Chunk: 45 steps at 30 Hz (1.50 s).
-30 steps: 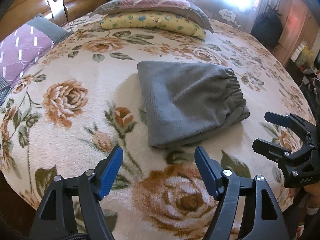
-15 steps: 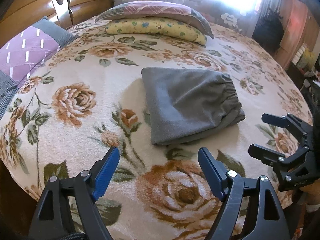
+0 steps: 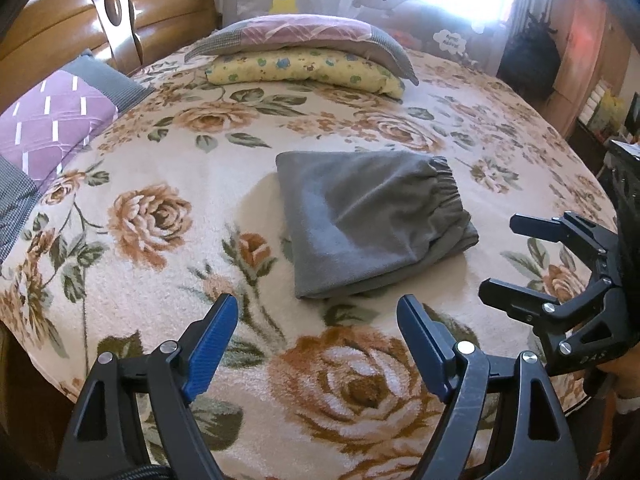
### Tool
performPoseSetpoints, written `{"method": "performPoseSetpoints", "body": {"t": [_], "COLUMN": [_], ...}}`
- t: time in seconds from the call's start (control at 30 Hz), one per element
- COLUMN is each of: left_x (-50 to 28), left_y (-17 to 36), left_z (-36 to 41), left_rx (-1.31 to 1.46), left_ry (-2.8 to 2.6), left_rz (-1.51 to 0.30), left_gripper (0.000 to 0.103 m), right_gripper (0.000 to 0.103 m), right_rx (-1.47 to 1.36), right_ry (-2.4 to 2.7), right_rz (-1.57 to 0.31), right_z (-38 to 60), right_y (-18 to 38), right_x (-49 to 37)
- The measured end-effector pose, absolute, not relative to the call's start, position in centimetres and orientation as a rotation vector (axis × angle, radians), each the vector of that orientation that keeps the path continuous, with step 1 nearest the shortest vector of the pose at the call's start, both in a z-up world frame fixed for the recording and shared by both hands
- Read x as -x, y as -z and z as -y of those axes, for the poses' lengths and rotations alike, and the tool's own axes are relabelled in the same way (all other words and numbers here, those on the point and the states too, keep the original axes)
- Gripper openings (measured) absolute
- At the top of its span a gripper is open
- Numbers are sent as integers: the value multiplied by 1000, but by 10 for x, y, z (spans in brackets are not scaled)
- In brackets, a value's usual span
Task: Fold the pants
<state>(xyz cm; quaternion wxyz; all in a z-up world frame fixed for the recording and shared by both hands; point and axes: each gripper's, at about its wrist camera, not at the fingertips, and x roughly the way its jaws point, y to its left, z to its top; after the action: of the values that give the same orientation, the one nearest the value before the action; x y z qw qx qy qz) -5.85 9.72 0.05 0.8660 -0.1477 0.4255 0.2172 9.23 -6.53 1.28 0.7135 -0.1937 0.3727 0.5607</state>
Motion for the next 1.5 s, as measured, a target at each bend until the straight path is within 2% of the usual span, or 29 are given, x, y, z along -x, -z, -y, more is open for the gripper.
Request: {"method": "performPoseSetpoints", "body": {"t": [0.93,1.5], "left_x": [62,58], "left_y": [-6,-14], "left_z": [-110,-114], "left_rx": [355,289], "left_ry": [-473,-529], "left_rz": [-868,-810], "left_gripper": [83,82], "right_gripper": [97,98], "right_rx": [434,436], "right_ry": [-1246,-1248], "right_rz": [-828,-816], "right_z": [59,52], "right_y": [-12,-13], "right_x": [-95,-99]}}
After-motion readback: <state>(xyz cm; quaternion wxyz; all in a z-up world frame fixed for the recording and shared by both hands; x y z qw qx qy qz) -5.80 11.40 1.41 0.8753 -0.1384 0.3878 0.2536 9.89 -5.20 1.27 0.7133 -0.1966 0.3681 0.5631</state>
